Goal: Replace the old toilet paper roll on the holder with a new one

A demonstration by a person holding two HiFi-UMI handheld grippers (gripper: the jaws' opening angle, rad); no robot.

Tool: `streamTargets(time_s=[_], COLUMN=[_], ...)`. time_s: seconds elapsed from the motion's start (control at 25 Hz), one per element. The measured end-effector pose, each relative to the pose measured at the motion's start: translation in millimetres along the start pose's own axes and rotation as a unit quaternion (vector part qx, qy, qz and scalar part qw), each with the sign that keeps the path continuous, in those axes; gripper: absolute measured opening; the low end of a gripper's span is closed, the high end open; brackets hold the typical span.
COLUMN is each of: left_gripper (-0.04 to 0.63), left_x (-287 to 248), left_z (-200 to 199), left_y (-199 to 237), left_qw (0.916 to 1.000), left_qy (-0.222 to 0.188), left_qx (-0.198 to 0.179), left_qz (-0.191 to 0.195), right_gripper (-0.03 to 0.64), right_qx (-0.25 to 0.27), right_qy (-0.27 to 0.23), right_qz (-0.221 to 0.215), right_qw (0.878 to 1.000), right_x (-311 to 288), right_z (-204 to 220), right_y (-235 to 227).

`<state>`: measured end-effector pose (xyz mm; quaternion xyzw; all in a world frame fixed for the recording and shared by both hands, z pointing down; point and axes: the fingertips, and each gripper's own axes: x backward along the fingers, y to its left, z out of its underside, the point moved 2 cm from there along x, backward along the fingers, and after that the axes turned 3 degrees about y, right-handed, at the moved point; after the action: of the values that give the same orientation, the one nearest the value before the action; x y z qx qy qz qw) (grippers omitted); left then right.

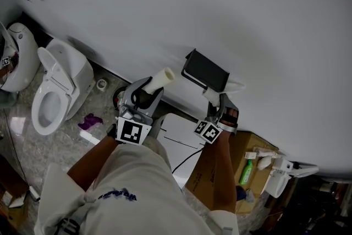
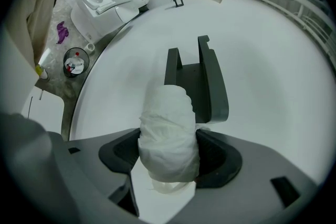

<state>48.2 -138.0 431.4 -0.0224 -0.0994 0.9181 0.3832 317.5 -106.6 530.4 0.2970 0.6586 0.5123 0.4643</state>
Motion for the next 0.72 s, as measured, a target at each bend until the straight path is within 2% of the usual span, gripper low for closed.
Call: streamTargets(time_s=[0.72], left_gripper=[0.175], left_x=[5], left_z=[3], left_y=[2], left_qw=[0.9999], left_qy=[0.007], left_qx=[0.005], left_qz=[-0.01], right_gripper=[0.308], right_qx=[0.001], right_qy=[0.005], right_qz=[0.044], right_qw=[0.999], right_x=[-4], right_z=[-12], right_y=[-4])
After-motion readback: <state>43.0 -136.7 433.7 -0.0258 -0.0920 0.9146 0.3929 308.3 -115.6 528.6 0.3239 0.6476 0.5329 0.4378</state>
